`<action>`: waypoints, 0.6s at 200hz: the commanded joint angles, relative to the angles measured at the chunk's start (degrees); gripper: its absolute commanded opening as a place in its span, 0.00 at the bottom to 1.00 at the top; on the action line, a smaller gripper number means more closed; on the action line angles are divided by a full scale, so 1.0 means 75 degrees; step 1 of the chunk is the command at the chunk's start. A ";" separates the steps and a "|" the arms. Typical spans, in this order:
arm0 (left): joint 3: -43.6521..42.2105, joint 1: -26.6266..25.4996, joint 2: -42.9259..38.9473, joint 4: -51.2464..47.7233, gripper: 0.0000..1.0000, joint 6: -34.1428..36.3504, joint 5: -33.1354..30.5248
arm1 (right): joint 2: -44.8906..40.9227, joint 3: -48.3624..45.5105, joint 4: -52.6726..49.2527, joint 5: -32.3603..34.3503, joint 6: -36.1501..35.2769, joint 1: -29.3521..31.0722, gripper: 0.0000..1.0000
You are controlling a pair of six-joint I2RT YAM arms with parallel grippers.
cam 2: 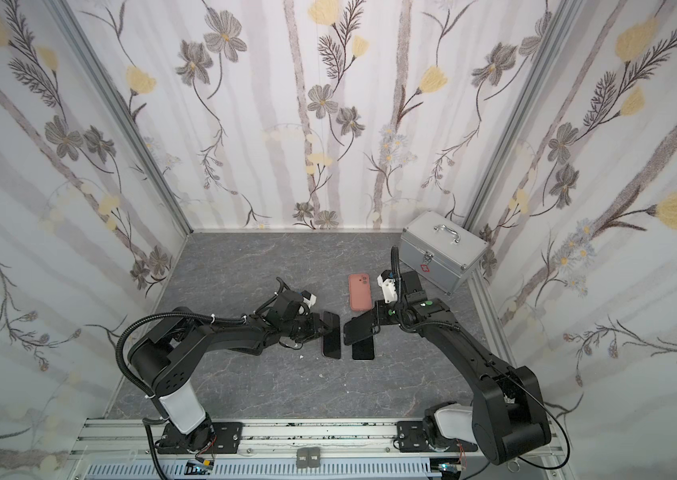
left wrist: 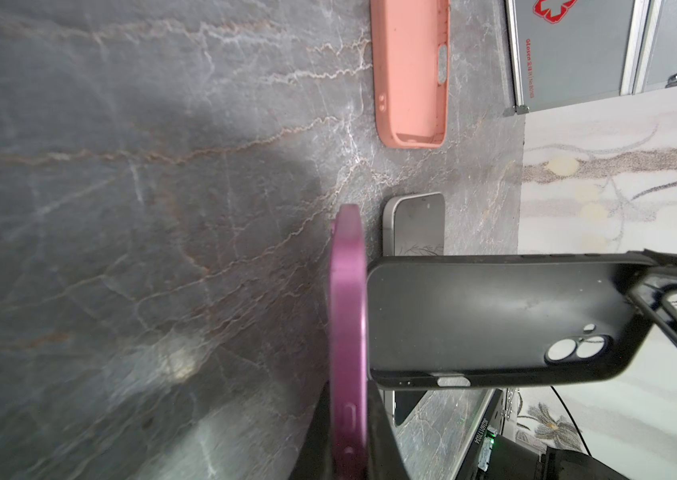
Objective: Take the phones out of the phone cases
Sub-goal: 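Lower the purple-edged phone onto the table with the left gripper and release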
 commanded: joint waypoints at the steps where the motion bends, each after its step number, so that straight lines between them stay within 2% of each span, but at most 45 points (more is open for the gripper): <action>1: 0.0084 0.0005 0.0124 0.0294 0.00 -0.0059 0.0115 | 0.0078 0.0093 0.0252 -0.0199 0.0064 0.0000 0.00; 47: 0.0186 -0.0001 0.0290 0.0303 0.00 -0.0070 0.0103 | 0.0174 0.0082 0.0237 -0.0263 0.0029 -0.0007 0.00; 120: 0.0070 0.0014 0.0390 0.0302 0.23 -0.0117 0.0004 | 0.0257 0.0127 0.0176 -0.0144 -0.0037 -0.0002 0.00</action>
